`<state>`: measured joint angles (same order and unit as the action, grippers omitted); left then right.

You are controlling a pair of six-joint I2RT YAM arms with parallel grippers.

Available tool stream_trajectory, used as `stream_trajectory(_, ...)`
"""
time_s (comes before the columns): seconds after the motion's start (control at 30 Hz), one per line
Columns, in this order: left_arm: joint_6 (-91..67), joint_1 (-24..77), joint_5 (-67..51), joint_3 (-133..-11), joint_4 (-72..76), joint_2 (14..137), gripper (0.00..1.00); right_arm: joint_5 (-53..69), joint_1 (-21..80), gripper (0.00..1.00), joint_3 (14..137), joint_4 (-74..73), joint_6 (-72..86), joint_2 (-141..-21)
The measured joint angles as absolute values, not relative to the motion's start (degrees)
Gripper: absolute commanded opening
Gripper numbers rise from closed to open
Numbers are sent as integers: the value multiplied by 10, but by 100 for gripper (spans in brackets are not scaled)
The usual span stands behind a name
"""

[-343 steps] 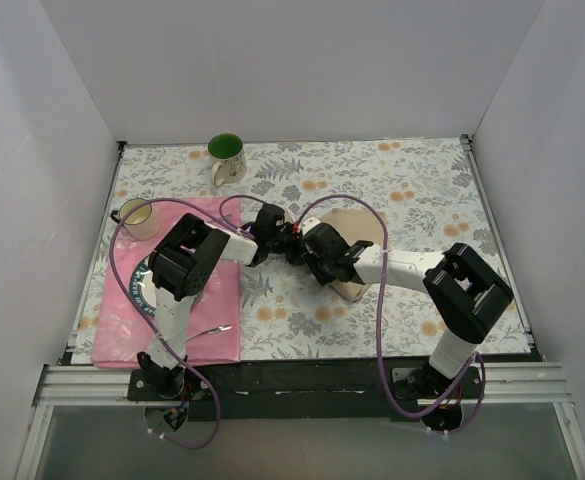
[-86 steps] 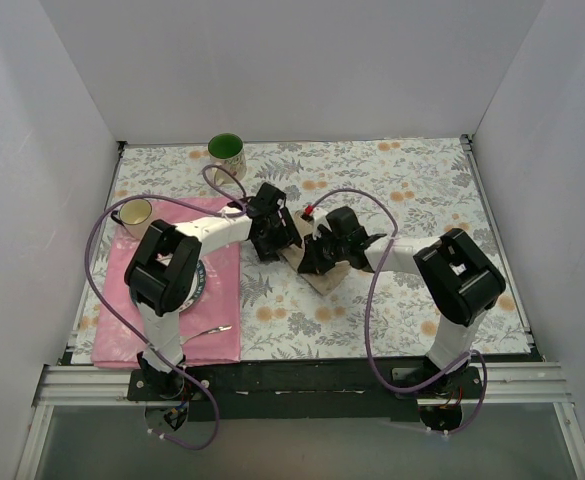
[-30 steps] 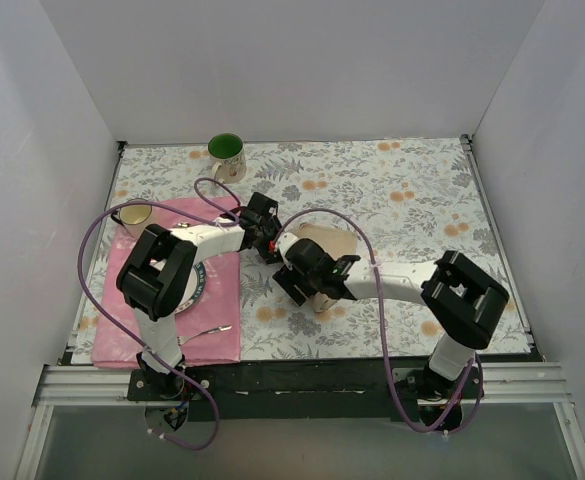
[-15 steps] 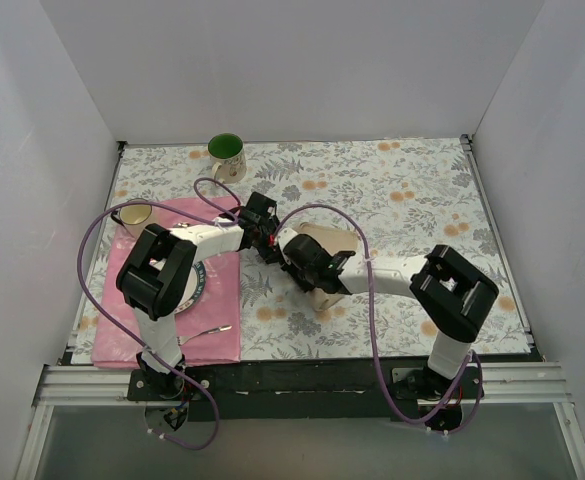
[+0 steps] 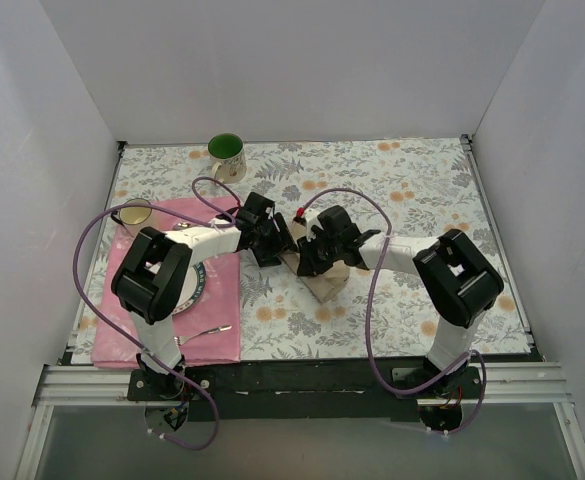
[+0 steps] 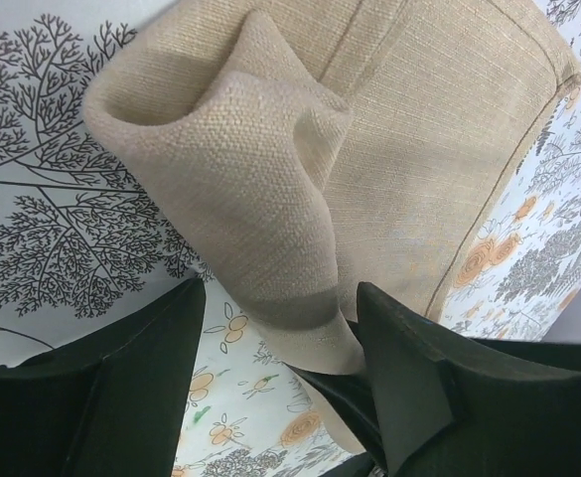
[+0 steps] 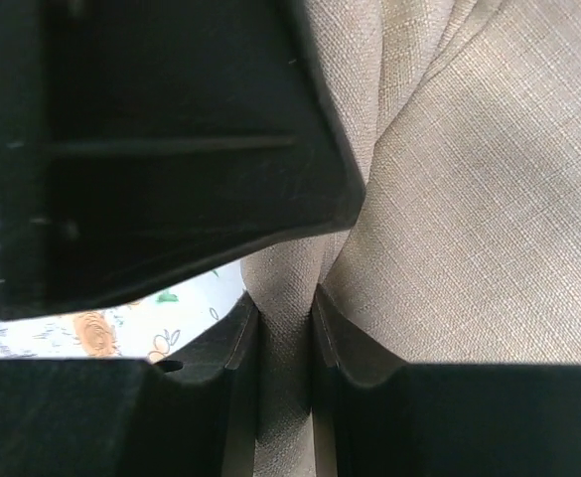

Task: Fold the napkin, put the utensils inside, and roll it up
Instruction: Roll the napkin with the utensil

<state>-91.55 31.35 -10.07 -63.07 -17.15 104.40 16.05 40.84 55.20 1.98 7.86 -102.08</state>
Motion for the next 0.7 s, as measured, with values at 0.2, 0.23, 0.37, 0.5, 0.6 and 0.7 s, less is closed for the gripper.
stream_trajectory(0.2,-924,314,-102,-630,-172,1044,59,309,354,13,536,102,140,-1059)
stream_trajectory(0.23,-927,314,-102,-630,-172,1045,58,336,345,13,526,128,159,-1066)
stream_trajectory(0.37,-939,319,-101,-632,-173,1048,56,416,310,14,500,204,225,-1092)
stream_trajectory(0.5,-945,328,-101,-642,-174,1060,44,465,292,15,487,268,284,-1119)
stream_trajectory(0.6,-943,332,-95,-652,-178,1072,30,488,285,16,471,324,332,-1136)
stream_trajectory(0.7,-937,333,-91,-658,-180,1079,18,500,279,20,460,367,370,-1147)
